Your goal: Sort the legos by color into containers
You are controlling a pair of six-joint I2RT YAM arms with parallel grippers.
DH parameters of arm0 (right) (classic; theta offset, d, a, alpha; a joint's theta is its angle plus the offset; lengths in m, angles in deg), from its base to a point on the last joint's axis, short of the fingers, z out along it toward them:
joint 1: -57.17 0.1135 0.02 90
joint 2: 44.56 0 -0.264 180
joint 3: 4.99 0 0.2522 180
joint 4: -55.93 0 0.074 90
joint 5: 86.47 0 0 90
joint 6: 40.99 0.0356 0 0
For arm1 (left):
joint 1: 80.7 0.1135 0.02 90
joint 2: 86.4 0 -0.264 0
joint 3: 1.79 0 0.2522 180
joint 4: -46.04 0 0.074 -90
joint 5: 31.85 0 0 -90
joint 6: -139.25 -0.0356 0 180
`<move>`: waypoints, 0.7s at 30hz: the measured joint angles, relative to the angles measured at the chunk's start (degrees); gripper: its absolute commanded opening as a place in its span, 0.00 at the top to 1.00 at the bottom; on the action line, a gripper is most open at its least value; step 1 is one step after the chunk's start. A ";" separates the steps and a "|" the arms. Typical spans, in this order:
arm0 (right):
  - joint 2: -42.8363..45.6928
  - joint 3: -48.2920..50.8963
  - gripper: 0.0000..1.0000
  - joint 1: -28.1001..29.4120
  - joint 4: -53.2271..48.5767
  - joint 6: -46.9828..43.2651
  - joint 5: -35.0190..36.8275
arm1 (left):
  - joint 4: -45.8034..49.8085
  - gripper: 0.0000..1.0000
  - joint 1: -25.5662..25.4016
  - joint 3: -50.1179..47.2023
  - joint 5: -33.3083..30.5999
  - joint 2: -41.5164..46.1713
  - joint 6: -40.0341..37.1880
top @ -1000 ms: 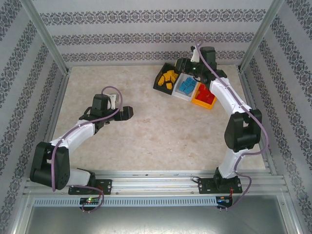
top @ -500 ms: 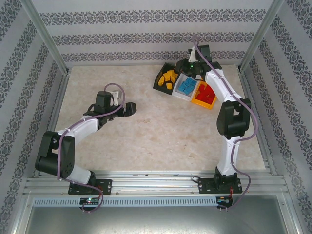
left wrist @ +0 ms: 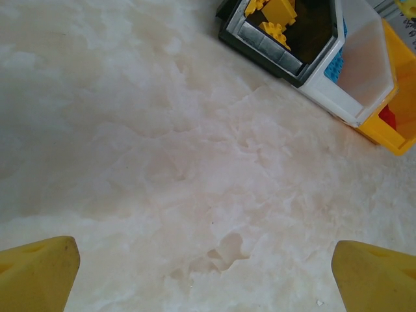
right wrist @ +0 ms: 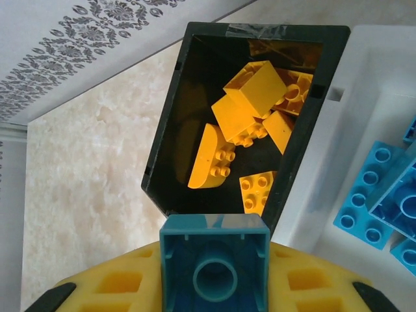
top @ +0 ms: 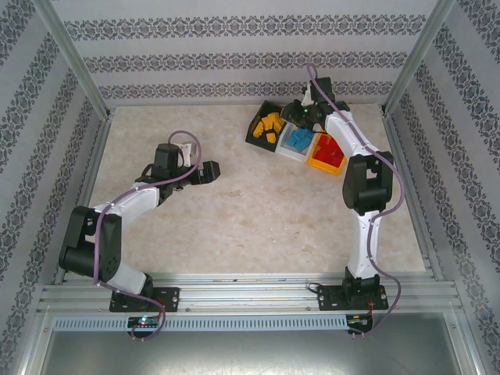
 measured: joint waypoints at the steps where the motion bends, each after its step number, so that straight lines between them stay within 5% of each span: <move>1: 0.00 0.00 0.73 -0.13 0.04 0.37 0.00 | 0.00 0.00 0.00 0.00 0.00 0.00 0.00; 21: 0.00 6.99 0.72 -4.50 3.63 4.35 1.36 | -0.04 0.00 -0.04 0.00 0.50 -1.05 0.24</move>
